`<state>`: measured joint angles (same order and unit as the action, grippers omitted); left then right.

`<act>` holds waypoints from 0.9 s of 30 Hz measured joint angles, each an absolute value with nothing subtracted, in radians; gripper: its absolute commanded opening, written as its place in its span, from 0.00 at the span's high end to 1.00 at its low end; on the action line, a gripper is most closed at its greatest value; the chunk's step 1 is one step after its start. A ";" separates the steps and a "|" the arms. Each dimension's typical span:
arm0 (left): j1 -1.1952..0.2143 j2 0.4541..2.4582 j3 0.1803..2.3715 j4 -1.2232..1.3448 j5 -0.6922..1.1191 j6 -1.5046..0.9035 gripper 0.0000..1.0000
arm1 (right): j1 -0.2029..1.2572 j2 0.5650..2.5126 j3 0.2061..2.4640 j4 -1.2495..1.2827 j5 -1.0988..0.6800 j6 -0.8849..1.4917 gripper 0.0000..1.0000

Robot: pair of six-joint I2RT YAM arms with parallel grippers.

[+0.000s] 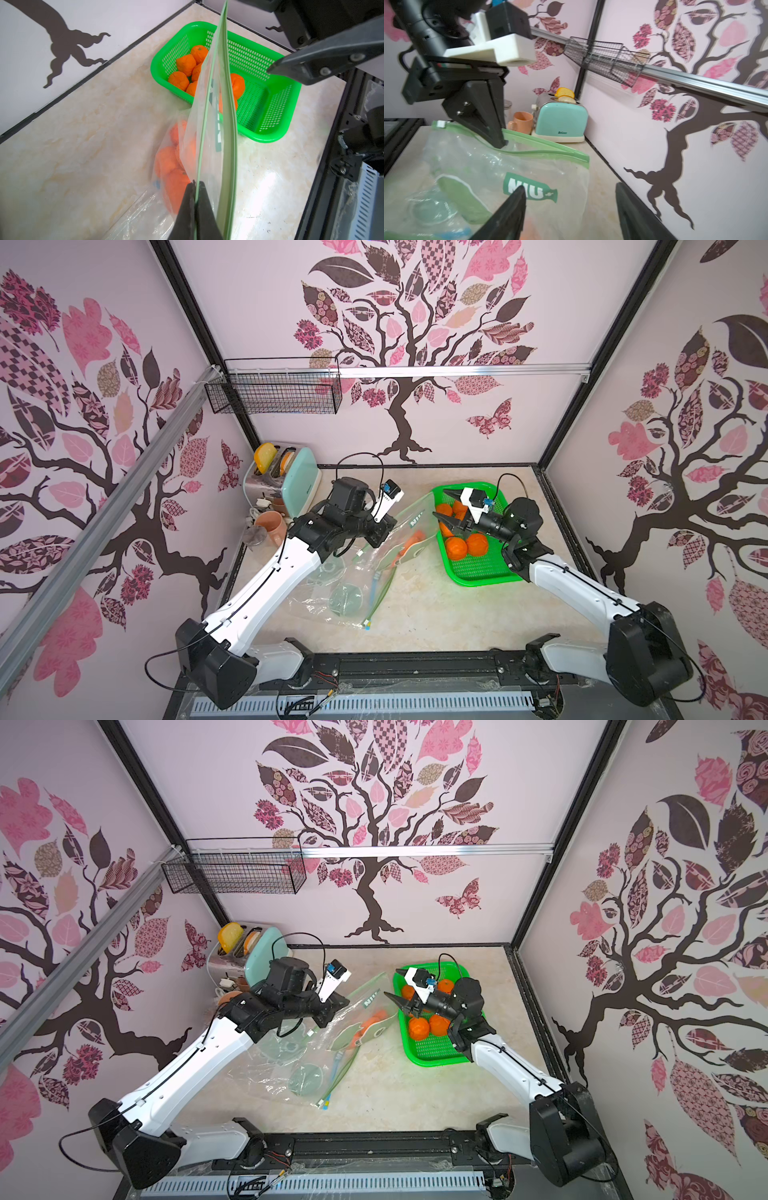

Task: Open the zip-top bag and take out the orange
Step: Open the zipper of the food storage bag at the center of the board.

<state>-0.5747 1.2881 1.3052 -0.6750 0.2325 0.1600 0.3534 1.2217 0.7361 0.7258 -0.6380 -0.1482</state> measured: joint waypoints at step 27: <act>-0.587 1.225 1.192 -0.506 0.338 -0.004 1.00 | 0.352 0.685 0.559 0.732 -0.197 0.768 0.16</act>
<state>-0.5869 1.2255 1.1915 -0.5060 0.3378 -0.0040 0.3523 0.6853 0.5594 0.7322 -0.1974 0.7685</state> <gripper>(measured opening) 0.043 0.877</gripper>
